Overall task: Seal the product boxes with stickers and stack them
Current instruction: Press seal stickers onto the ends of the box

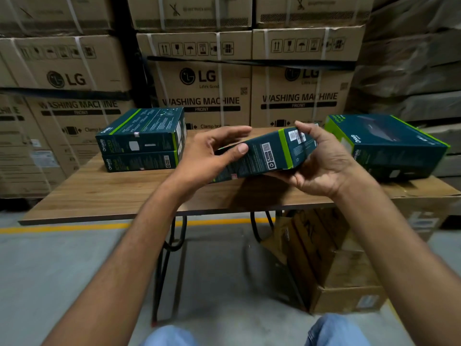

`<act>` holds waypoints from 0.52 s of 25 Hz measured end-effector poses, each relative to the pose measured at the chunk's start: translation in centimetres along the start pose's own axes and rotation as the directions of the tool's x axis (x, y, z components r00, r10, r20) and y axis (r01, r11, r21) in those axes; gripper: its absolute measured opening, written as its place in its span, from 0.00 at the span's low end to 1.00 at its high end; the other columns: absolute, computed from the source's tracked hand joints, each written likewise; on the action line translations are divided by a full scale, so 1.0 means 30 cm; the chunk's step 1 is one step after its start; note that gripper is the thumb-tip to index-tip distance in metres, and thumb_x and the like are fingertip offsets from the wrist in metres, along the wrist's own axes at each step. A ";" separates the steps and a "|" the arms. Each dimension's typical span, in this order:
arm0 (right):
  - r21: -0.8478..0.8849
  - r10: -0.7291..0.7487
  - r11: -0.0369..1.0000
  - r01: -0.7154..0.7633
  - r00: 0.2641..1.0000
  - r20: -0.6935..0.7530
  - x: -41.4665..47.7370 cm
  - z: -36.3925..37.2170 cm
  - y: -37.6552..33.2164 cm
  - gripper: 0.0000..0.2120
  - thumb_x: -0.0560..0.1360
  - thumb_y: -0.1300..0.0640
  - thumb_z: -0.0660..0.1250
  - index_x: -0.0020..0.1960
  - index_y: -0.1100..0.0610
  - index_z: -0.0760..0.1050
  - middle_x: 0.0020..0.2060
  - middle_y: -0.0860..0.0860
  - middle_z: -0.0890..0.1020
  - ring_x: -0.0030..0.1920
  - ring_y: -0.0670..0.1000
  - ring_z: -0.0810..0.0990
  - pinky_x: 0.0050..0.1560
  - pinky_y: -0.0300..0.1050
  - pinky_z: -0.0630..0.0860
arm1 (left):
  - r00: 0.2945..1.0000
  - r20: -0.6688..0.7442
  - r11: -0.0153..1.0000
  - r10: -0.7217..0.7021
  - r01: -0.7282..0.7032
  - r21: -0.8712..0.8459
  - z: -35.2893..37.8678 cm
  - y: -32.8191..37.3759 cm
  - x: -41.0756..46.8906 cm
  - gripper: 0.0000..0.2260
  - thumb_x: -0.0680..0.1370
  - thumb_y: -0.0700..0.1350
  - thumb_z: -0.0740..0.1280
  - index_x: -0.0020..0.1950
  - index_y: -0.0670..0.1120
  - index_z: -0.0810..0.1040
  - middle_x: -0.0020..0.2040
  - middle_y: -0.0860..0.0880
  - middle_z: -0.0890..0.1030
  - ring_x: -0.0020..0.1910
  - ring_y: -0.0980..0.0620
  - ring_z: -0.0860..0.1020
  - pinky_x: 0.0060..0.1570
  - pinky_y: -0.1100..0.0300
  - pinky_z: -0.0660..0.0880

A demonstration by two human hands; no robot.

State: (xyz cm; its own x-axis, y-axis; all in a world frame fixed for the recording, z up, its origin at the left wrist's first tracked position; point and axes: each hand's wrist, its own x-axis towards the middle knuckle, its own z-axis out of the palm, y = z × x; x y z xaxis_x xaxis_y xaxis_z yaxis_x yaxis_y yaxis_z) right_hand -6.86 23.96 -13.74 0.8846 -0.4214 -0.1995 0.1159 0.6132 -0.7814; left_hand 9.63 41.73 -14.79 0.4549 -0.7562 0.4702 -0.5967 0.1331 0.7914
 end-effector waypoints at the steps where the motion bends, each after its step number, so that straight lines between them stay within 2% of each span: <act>1: 0.031 -0.002 1.000 0.003 0.999 -0.034 0.002 -0.006 0.007 0.27 0.77 0.46 0.73 0.70 0.59 0.74 0.59 0.64 0.84 0.58 0.65 0.85 0.54 0.66 0.83 | 0.997 -0.080 1.000 -0.024 0.025 0.011 -0.001 -0.020 -0.007 0.14 0.81 0.51 0.72 0.66 0.56 0.83 0.67 0.59 0.82 0.69 0.61 0.77 0.68 0.52 0.77; 3: 0.088 -0.009 0.996 0.013 0.999 -0.044 0.002 -0.011 0.016 0.25 0.77 0.48 0.73 0.69 0.58 0.74 0.59 0.64 0.84 0.59 0.66 0.85 0.47 0.65 0.85 | 0.964 -0.256 0.996 -0.079 0.086 0.016 -0.022 -0.065 -0.020 0.10 0.81 0.52 0.71 0.63 0.58 0.84 0.70 0.58 0.79 0.70 0.63 0.74 0.69 0.59 0.73; 5: 0.107 -0.006 0.994 0.010 0.999 -0.039 0.006 -0.015 0.022 0.25 0.77 0.47 0.72 0.70 0.58 0.75 0.61 0.63 0.83 0.60 0.66 0.84 0.42 0.62 0.86 | 0.921 -0.365 0.989 -0.135 0.147 0.005 -0.050 -0.103 -0.033 0.11 0.82 0.49 0.71 0.65 0.58 0.82 0.75 0.55 0.74 0.74 0.59 0.70 0.72 0.58 0.66; 7: 0.101 0.006 0.995 -0.003 0.999 -0.033 0.018 -0.021 0.028 0.27 0.76 0.47 0.71 0.71 0.58 0.75 0.62 0.63 0.83 0.62 0.65 0.83 0.44 0.61 0.86 | 0.900 -0.390 0.980 -0.197 0.194 -0.049 -0.069 -0.133 -0.037 0.14 0.82 0.49 0.71 0.68 0.58 0.80 0.76 0.53 0.73 0.77 0.52 0.68 0.75 0.50 0.65; 9: 0.104 0.022 0.994 -0.019 0.999 -0.029 0.028 -0.020 0.036 0.28 0.76 0.46 0.71 0.73 0.57 0.74 0.63 0.62 0.83 0.63 0.64 0.83 0.43 0.60 0.86 | 0.895 -0.391 0.976 -0.217 0.199 -0.086 -0.080 -0.148 -0.035 0.16 0.82 0.50 0.71 0.70 0.59 0.79 0.74 0.53 0.75 0.75 0.51 0.72 0.74 0.44 0.71; 13: 0.105 0.039 0.994 -0.038 0.999 -0.007 0.033 -0.016 0.030 0.27 0.76 0.46 0.71 0.71 0.57 0.75 0.63 0.63 0.82 0.62 0.65 0.83 0.39 0.56 0.87 | 0.901 -0.396 0.984 -0.178 0.174 -0.047 -0.088 -0.144 -0.035 0.19 0.82 0.51 0.72 0.72 0.60 0.76 0.74 0.52 0.74 0.74 0.54 0.71 0.72 0.44 0.74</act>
State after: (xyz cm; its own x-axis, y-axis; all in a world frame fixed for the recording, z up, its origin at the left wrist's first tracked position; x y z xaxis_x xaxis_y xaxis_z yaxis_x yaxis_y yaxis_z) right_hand -6.10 23.76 -14.92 0.8854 -0.4019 -0.2335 0.1290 0.6951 -0.7072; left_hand 13.47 43.66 -17.66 0.7777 -0.4516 0.4374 -0.4770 0.0294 0.8784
